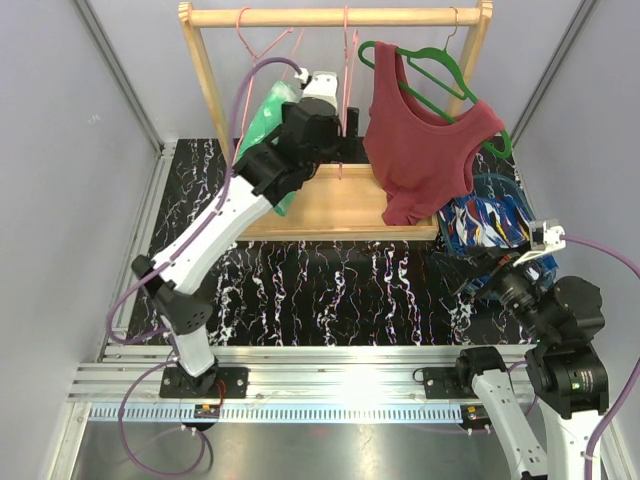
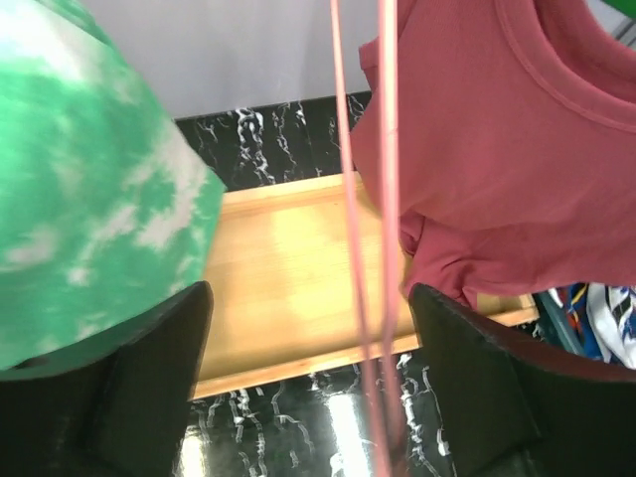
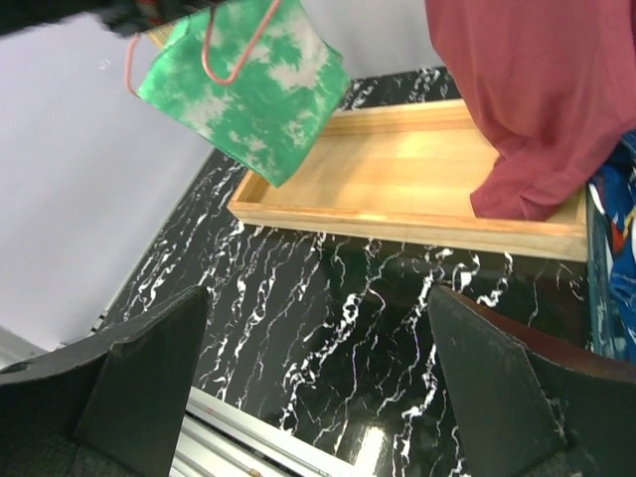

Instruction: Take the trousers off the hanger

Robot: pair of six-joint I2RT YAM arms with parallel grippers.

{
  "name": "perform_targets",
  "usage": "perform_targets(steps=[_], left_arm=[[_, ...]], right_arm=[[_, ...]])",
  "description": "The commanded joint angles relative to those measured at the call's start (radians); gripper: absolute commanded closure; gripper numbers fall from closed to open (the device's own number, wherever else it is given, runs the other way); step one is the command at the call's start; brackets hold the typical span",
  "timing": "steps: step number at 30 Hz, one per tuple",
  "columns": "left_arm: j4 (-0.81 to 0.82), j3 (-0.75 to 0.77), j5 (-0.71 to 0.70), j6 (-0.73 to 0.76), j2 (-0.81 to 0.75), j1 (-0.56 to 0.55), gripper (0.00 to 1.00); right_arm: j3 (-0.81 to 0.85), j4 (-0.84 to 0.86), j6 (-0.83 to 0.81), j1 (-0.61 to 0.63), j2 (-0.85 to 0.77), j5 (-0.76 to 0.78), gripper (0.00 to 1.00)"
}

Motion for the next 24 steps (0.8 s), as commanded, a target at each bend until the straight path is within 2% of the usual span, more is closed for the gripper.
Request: perform_targets(steps=[1,4,7,13,19,24], left_arm=[[0.072,-0.027,0.019,0.002,-0.185,0.001,0.01],[0.083,-0.134,0.007,0.015,-0.275,0.000,0.01],[0.111,-0.217,-0.072,0.035,-0.386,0.006,0.01],[0.025,-0.232,-0.066,0.074,-0.404,0.107,0.02],[-0.029,-0.211,0.133,0.110,-0.354,0.268,0.04],[-0.040,-0.202,0.287,0.110,-0.297,0.392,0.23]], right_arm=[[0.028,-0.037,-0.021,-0.003,0.022,0.052,0.01],[0.030,-0.057,-0.047,-0.003,0.022,0.058,0.00],[0.031,-0.070,-0.079,-0.003,0.016,0.027,0.00],[0.044,-0.082,-0.103,-0.003,0.014,-0.031,0.01],[0.056,-0.099,-0.119,-0.003,0.013,-0.086,0.01],[0.062,-0.105,-0.133,-0.003,0.014,-0.113,0.01]])
